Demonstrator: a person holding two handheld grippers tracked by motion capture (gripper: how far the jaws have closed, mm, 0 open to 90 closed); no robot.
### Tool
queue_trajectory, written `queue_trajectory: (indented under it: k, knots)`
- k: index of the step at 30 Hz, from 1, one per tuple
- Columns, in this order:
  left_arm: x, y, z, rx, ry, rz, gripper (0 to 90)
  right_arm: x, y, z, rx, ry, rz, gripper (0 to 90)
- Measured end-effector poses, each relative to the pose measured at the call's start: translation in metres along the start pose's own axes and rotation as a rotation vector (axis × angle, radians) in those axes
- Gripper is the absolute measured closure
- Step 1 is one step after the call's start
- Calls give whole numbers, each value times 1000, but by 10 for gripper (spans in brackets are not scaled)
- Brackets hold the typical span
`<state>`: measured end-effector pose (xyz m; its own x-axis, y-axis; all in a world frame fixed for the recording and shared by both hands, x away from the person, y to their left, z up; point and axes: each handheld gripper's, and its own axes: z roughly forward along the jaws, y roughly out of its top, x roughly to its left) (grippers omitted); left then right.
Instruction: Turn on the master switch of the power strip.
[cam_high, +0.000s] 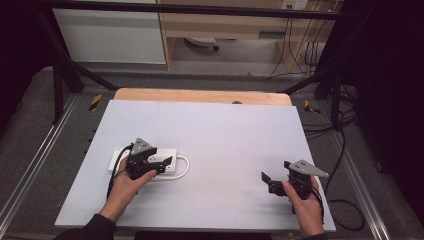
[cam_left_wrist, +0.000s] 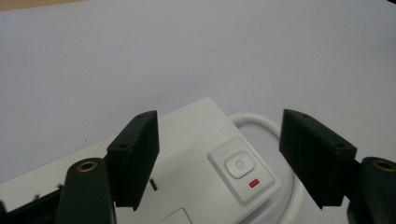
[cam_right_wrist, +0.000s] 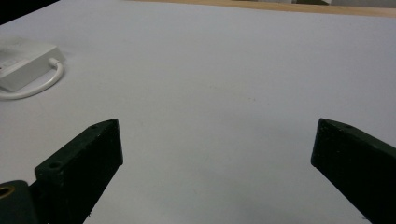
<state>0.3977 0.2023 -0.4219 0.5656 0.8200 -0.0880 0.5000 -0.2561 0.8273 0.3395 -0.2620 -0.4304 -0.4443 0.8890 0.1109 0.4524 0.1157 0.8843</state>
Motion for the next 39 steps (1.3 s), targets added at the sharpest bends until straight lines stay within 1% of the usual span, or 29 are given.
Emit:
queue_trajectory:
  k: [5, 8, 13, 17, 26, 32, 37, 39]
  knots:
    - [-5, 1, 1, 0, -3, 13, 375, 0, 0, -1, 0, 1, -2, 26]
    - [-8, 1, 2, -2, -4, 14, 434, -1, 0, -1, 0, -2, -3, 25]
    - [-10, 2, 1, 2, -13, 16, 502, -1, 0, -1, 2, -2, -7, 25]
    - [-11, 2, 1, 6, -19, 13, 555, -1, 0, -1, 1, -1, -6, 26]
    - [-10, -1, 1, -3, -52, 6, 754, -1, 1, -1, 1, -1, -7, 26]
    - [-9, -2, 1, -9, -55, 7, 851, -1, 1, -1, 0, -2, -8, 26]
    - [-9, -2, 2, -3, -63, 10, 884, -1, 1, -1, -1, -1, -7, 26]
    - [-10, -2, 3, 2, -63, 20, 895, -1, 1, -1, 0, -1, -7, 26]
